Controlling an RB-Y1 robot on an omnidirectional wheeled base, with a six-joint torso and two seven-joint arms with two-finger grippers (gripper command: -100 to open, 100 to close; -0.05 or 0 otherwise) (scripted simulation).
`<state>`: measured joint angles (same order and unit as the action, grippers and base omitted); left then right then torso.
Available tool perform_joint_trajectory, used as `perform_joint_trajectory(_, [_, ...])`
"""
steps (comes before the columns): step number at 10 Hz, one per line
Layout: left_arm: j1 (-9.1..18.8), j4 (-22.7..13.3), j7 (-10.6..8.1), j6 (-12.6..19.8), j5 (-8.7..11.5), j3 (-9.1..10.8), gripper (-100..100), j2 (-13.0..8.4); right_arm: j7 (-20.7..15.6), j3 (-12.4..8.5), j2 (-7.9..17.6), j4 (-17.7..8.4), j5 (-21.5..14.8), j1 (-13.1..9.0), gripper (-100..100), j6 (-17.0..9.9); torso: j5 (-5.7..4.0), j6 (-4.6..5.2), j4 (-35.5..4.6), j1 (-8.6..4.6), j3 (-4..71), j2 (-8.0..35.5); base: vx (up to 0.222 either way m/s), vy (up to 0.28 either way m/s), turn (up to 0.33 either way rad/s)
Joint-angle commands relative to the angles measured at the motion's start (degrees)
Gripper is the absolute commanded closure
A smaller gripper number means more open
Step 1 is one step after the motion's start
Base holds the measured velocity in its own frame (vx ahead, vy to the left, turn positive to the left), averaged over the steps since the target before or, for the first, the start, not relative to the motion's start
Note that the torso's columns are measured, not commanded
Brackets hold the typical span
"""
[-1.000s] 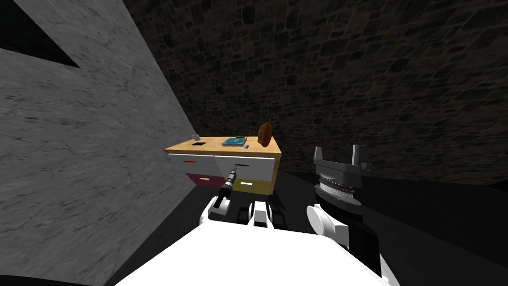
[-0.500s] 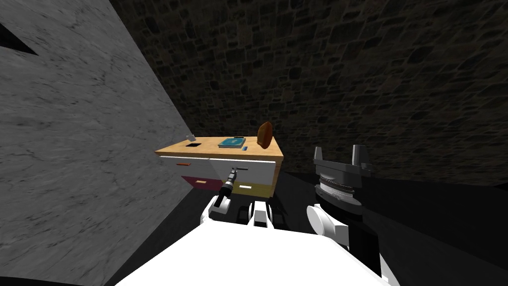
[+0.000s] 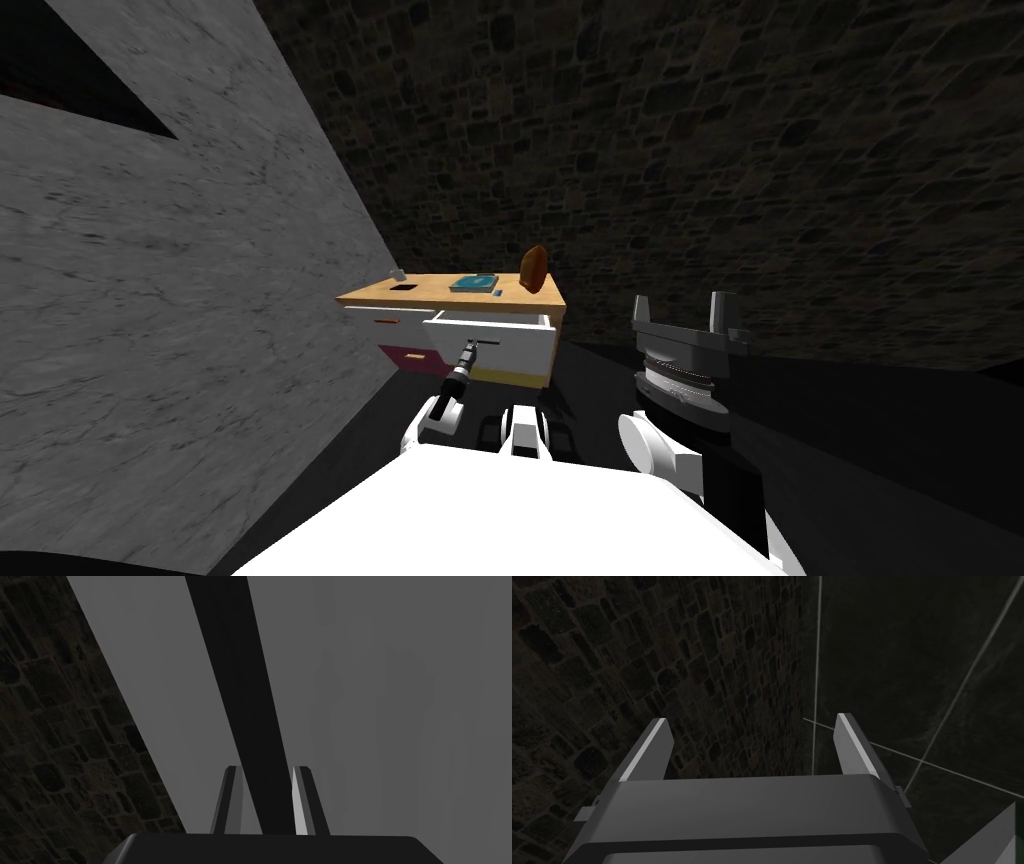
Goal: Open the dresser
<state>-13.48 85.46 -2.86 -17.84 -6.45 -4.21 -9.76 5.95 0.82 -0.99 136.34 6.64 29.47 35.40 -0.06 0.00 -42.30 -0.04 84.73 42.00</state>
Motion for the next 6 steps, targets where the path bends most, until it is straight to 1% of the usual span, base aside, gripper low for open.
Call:
perform_joint_trajectory(1, [-0.99, 0.76, -0.21, 0.13, -0.08, -0.48, 100, -0.32, 0.0, 0.0, 0.0, 0.0, 0.0, 0.0, 0, 0.0, 0.06, -0.03, 0.09, 0.07, -0.07, 0.17, -0.178, 0.01, 0.023])
perform_joint_trajectory(3, [-1.79, 1.37, -0.37, 0.23, -0.15, -0.86, 100, -0.57, 0.0, 0.0, 0.0, 0.0, 0.0, -0.01, 0, 0.0, 0.12, -0.02, 0.13, 0.11, -0.18, 0.28, -0.186, 0.013, 0.017])
perform_joint_trajectory(4, [-1.27, 1.02, -0.29, -0.3, -0.11, -0.7, 100, -0.36, 0.0, 0.0, 0.0, 0.0, 0.0, -0.01, 0, 0.0, 0.14, -0.03, 0.17, 0.15, -0.14, 0.2, -0.091, 0.003, 0.0])
perform_joint_trajectory(5, [-2.9, -0.42, 2.54, -0.62, 2.75, -3.63, -100, -0.03, 0.0, 0.0, 0.0, 0.0, 0.0, 0.0, 0, 0.0, 0.07, -0.01, 0.11, 0.1, 0.05, -0.1, 0.022, 0.173, 0.343])
perform_joint_trajectory(6, [-2.9, -0.42, 3.79, -0.62, 3.26, -5.18, -100, -0.03, 0.0, -0.03, 0.02, 0.01, 0.0, 0.03, 0, 0.01, 0.17, -0.09, 0.17, 0.58, 0.18, -0.29, 0.078, 0.235, 0.409])
